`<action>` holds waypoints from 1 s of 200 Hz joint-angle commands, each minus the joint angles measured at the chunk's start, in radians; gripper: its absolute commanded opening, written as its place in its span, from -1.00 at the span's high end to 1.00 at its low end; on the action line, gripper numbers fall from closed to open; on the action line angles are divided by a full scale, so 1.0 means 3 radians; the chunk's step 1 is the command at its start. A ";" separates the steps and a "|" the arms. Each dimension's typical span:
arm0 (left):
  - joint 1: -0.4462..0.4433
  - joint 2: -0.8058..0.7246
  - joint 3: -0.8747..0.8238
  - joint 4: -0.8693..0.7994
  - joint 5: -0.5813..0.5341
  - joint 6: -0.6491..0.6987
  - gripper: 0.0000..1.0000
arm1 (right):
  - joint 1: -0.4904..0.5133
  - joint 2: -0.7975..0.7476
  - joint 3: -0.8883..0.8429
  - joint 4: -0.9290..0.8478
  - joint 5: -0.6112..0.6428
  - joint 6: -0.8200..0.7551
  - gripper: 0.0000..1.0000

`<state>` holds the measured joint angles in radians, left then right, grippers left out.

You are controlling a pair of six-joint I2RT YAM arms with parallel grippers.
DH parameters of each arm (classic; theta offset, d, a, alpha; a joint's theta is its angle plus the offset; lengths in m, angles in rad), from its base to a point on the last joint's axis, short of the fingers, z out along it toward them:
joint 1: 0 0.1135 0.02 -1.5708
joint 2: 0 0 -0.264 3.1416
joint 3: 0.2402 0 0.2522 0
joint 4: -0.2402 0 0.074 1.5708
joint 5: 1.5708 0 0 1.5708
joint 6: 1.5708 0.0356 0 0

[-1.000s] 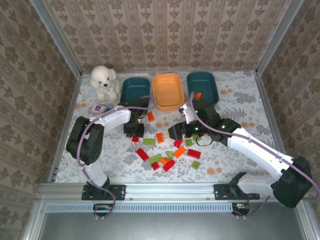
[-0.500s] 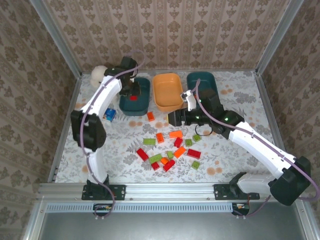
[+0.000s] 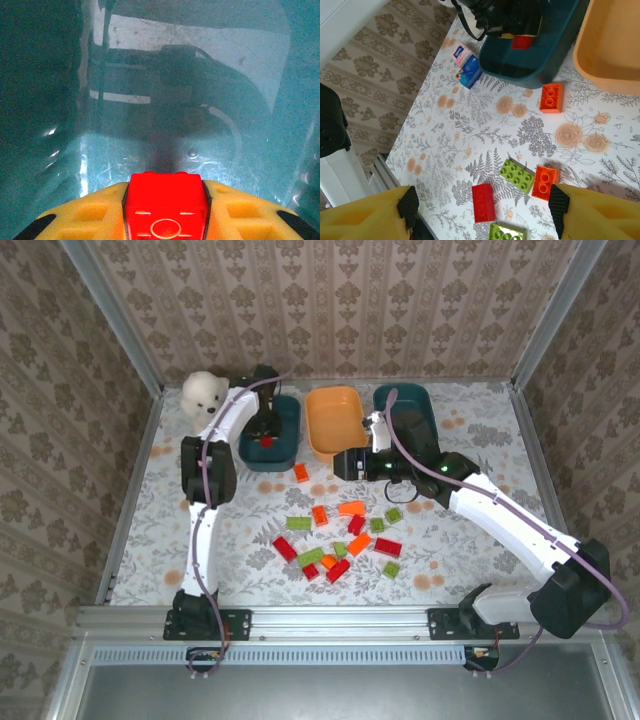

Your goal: Sort the legos into containers by color

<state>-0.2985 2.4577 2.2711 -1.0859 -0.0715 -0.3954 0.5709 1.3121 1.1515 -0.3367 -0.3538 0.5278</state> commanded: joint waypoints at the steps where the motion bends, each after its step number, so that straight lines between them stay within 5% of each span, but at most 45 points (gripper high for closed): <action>1: 0.0029 0.0060 0.0115 -0.0180 0.0039 0.0009 0.27 | -0.0016 -0.0076 0.0013 -0.0158 0.0132 0.0036 -0.46; 26: 0.0029 0.0100 0.0100 -0.0180 0.0090 -0.0020 0.18 | -0.0026 -0.0087 0.0007 -0.0318 0.0243 0.0023 -0.46; 68: 0.0019 0.0018 0.0100 -0.0152 0.0146 -0.0027 -0.27 | -0.0077 -0.0187 -0.0096 -0.0600 0.0424 -0.0072 -0.46; 152: -0.0006 -0.0658 0.0231 0.0072 0.0339 -0.0413 -0.57 | -0.0088 -0.0251 -0.0082 -0.1099 0.0684 -0.0358 -0.45; 200: -0.0025 -0.1654 -0.0750 0.0839 0.0703 -0.0890 -0.58 | -0.0046 -0.0052 0.0129 -0.1263 0.0865 0.0194 -0.34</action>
<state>-0.3004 2.1174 2.1910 -0.9680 0.0570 -0.5579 0.5480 1.2652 1.1336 -0.6682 -0.1463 0.4767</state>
